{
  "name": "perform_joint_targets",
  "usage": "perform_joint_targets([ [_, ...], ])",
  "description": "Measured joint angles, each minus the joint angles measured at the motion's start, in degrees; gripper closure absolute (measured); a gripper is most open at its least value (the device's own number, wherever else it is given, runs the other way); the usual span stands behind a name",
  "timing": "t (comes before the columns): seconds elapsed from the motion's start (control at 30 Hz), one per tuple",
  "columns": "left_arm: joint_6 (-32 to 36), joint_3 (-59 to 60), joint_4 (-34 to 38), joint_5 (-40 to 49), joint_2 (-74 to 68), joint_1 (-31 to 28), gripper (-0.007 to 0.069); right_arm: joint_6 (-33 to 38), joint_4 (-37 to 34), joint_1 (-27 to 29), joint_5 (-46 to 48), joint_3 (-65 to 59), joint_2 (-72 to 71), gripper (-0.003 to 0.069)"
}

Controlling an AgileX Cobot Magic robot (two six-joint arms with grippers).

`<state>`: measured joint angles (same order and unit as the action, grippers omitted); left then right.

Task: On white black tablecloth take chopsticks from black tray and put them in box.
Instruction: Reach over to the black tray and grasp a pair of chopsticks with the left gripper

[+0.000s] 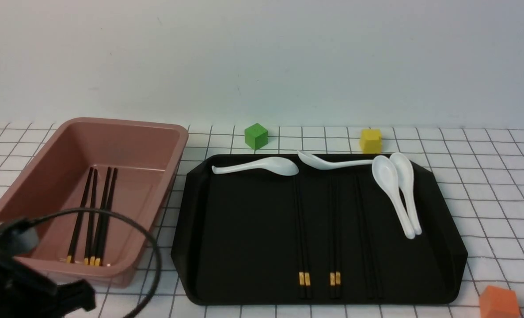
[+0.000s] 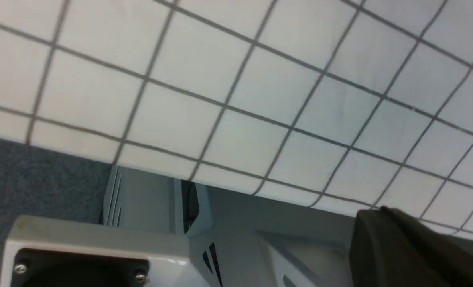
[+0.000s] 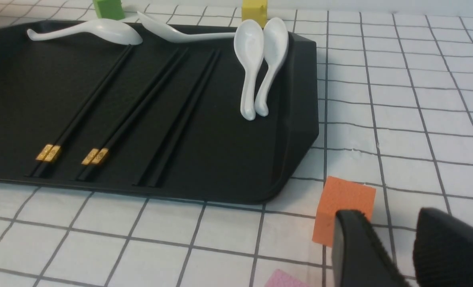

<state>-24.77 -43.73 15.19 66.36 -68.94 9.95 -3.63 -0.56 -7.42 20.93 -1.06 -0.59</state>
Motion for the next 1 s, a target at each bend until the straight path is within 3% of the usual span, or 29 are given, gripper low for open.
perform_joint_targets([
  [0.13, -1.7, -4.9, 0.4, -2.6, -5.6, 6.8, 0.0637, 0.0, 0.0, 0.0, 0.0, 0.0, 0.0, 0.0419],
  [0.3, -8.8, -14.6, -3.5, -6.6, -13.5, 18.6, 0.0634, 0.0, 0.0, 0.0, 0.0, 0.0, 0.0, 0.0419],
  [0.47, -15.6, -24.0, -7.7, -8.3, -22.6, 25.8, 0.0571, 0.0, 0.0, 0.0, 0.0, 0.0, 0.0, 0.0419],
  [0.63, -18.5, -34.5, -11.1, -9.9, -33.3, 29.1, 0.0450, 0.0, 0.0, 0.0, 0.0, 0.0, 0.0, 0.0419],
  [0.77, -19.6, -41.7, -9.7, -12.1, -41.1, 29.3, 0.0350, 0.0, 0.0, 0.0, 0.0, 0.0, 0.0, 0.0419],
  [1.0, -19.8, -51.0, -6.9, -13.6, -51.9, 29.3, 0.0319, 0.0, 0.0, 0.0, 0.0, 0.0, 0.0, 0.0419],
])
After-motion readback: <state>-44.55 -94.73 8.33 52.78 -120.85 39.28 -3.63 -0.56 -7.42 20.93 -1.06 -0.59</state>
